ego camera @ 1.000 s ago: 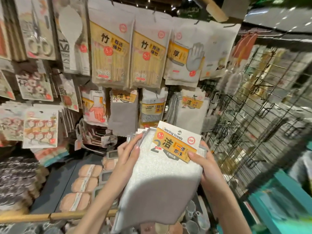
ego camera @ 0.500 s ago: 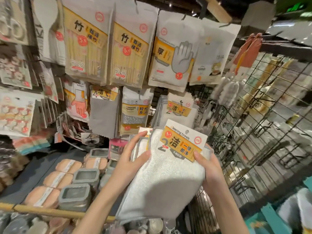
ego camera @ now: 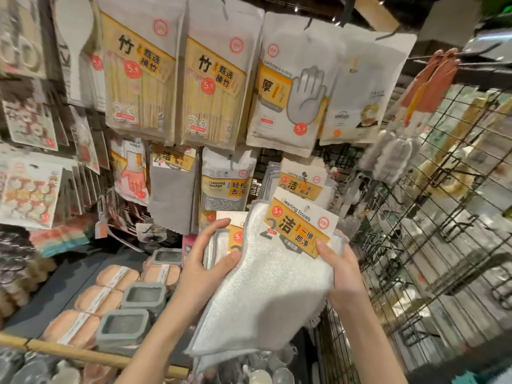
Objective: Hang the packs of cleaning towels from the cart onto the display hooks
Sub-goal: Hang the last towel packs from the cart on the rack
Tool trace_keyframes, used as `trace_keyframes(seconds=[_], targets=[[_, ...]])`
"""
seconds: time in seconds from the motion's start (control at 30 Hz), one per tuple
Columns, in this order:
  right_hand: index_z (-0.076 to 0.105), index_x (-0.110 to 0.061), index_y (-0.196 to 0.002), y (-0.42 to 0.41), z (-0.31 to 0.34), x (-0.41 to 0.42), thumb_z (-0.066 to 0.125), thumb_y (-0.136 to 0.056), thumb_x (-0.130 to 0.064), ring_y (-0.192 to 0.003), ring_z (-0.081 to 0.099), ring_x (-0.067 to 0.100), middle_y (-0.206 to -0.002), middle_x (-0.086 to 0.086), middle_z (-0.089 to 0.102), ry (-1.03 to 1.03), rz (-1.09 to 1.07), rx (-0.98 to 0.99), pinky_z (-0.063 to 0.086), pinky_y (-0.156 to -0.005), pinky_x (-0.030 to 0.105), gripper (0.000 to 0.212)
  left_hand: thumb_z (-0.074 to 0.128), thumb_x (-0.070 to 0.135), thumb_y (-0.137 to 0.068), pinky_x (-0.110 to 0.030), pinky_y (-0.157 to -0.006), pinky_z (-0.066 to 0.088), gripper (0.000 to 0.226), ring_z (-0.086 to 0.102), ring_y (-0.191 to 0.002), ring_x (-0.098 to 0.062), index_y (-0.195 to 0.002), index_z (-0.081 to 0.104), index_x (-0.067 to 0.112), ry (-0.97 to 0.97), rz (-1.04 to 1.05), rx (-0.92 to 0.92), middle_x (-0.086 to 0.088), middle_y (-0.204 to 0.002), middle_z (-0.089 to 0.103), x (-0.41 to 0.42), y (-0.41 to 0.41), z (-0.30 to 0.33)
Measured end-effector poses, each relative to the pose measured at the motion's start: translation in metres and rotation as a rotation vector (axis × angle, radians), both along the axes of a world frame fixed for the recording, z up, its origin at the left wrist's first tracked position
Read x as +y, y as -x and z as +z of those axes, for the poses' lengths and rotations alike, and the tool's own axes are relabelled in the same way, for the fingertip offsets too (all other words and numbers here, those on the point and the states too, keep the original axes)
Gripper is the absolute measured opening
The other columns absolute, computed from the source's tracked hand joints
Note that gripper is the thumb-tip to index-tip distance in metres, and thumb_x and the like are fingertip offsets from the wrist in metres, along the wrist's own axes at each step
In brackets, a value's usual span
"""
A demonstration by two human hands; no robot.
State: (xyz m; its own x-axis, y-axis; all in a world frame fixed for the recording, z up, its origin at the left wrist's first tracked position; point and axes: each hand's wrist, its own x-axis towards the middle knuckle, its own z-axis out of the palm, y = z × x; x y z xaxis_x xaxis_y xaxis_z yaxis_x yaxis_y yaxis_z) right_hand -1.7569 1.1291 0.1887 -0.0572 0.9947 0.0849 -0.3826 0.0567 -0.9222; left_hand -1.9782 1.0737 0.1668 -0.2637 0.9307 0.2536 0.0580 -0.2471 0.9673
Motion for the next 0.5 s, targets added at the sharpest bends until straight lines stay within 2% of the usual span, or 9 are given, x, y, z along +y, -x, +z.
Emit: trace_keyframes(seconds=[0.07, 0.17, 0.23, 0.3, 0.4, 0.5], targets=[[0.057, -0.013, -0.112, 0.003, -0.002, 0.007, 0.063, -0.075, -0.013, -0.092, 0.070, 0.024, -0.101, 0.009, 0.073, 0.010, -0.037, -0.017, 0.057, -0.066, 0.031, 0.037, 0.075, 0.011, -0.080, -0.022, -0.097, 0.041, 0.056, 0.053, -0.113, 0.009, -0.101, 0.059, 0.061, -0.006, 0.044, -0.013, 0.031, -0.117, 0.060, 0.006, 0.001, -0.002], [0.060, -0.016, -0.110, 0.002, -0.005, 0.018, 0.068, -0.074, -0.021, -0.098, 0.069, 0.024, -0.104, 0.006, 0.073, 0.037, -0.132, -0.036, 0.055, -0.080, 0.039, 0.037, 0.074, 0.009, -0.081, -0.035, -0.105, 0.041, 0.053, 0.055, -0.117, -0.005, -0.101, 0.061, 0.055, 0.008, 0.079, -0.054, 0.009, -0.122, 0.063, 0.010, 0.007, -0.006], [0.061, -0.019, -0.111, 0.000, -0.004, 0.027, 0.070, -0.075, -0.028, -0.102, 0.068, 0.022, -0.107, 0.003, 0.072, 0.022, -0.159, -0.104, 0.050, -0.089, 0.043, 0.039, 0.074, 0.008, -0.081, -0.045, -0.109, 0.038, 0.050, 0.055, -0.121, -0.014, -0.104, 0.062, 0.051, 0.017, 0.077, -0.081, 0.004, -0.125, 0.062, 0.014, 0.013, -0.009], [0.058, -0.018, -0.119, -0.003, -0.002, 0.039, 0.071, -0.077, -0.032, -0.106, 0.066, 0.021, -0.112, 0.003, 0.070, -0.004, -0.147, -0.151, 0.047, -0.093, 0.043, 0.046, 0.073, 0.006, -0.081, -0.049, -0.108, 0.040, 0.051, 0.056, -0.122, -0.019, -0.104, 0.063, 0.050, 0.019, 0.072, -0.097, 0.002, -0.126, 0.062, 0.018, 0.017, -0.011], [0.047, -0.009, -0.133, -0.008, 0.001, 0.068, 0.070, -0.083, -0.026, -0.111, 0.063, 0.024, -0.117, 0.006, 0.068, 0.030, -0.225, -0.151, 0.045, -0.100, 0.048, 0.058, 0.073, 0.005, -0.082, -0.043, -0.100, 0.047, 0.050, 0.060, -0.116, -0.018, -0.104, 0.063, 0.049, 0.013, 0.071, -0.118, 0.001, -0.126, 0.062, 0.022, 0.019, -0.012], [0.055, -0.008, -0.120, -0.012, 0.006, 0.102, 0.067, -0.086, -0.018, -0.106, 0.064, 0.027, -0.111, 0.010, 0.069, 0.046, -0.340, -0.208, 0.045, -0.100, 0.050, 0.037, 0.073, 0.010, -0.082, -0.034, -0.094, 0.048, 0.048, 0.062, -0.110, -0.007, -0.106, 0.062, 0.049, 0.011, 0.084, -0.130, 0.007, -0.125, 0.063, 0.024, 0.023, -0.013]])
